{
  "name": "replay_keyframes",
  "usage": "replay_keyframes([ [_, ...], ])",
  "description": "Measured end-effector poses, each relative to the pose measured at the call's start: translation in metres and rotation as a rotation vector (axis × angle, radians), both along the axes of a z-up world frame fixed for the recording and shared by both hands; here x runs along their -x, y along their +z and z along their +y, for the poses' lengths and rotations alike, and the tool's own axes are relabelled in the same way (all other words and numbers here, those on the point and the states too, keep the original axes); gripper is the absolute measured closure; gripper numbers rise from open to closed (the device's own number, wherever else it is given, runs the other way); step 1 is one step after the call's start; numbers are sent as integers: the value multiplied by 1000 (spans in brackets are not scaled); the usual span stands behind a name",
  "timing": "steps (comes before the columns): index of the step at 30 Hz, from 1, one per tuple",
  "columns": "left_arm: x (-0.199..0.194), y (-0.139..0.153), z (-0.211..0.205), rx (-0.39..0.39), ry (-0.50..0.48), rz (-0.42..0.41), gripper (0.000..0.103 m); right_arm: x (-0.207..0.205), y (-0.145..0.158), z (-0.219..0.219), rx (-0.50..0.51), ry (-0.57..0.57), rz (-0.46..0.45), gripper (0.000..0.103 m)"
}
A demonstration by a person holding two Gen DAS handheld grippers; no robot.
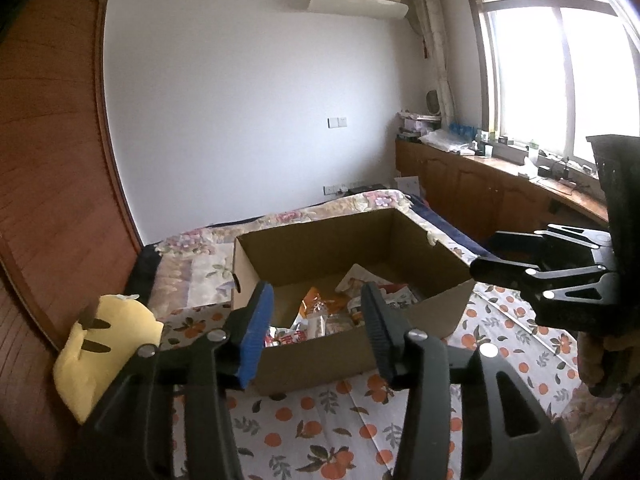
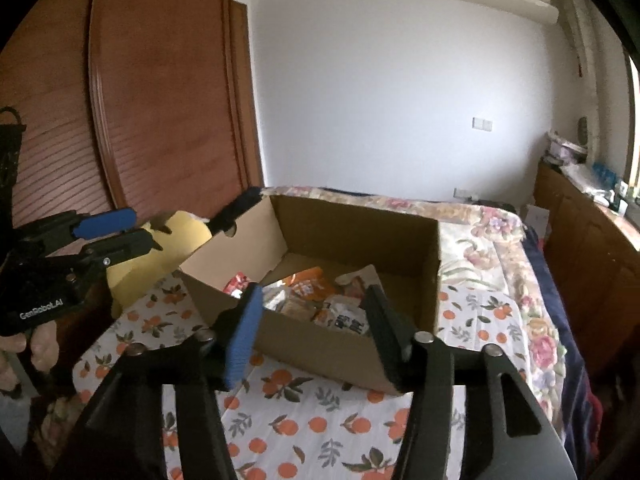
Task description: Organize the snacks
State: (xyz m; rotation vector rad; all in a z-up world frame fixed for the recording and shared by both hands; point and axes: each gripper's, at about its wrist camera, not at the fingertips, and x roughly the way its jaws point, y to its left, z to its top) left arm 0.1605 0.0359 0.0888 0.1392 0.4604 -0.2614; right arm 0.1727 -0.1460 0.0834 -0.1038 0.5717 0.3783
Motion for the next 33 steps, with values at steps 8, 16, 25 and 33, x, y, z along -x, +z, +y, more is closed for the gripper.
replay_keyframes([
  [8, 34, 13, -4, 28, -15, -34, 26, 36, 7, -11, -45, -18, -28, 14],
  [16, 56, 23, -8, 25, 3, -89, 15, 59, 8, -15, -60, -59, -74, 0],
  [25, 74, 10, -6, 51, 22, -93, 12, 85, 9, -16, -40, -129, -127, 0],
  [33, 101, -19, -6, 31, 102, -88, 12, 116, -4, -17, -21, -186, -153, 0],
])
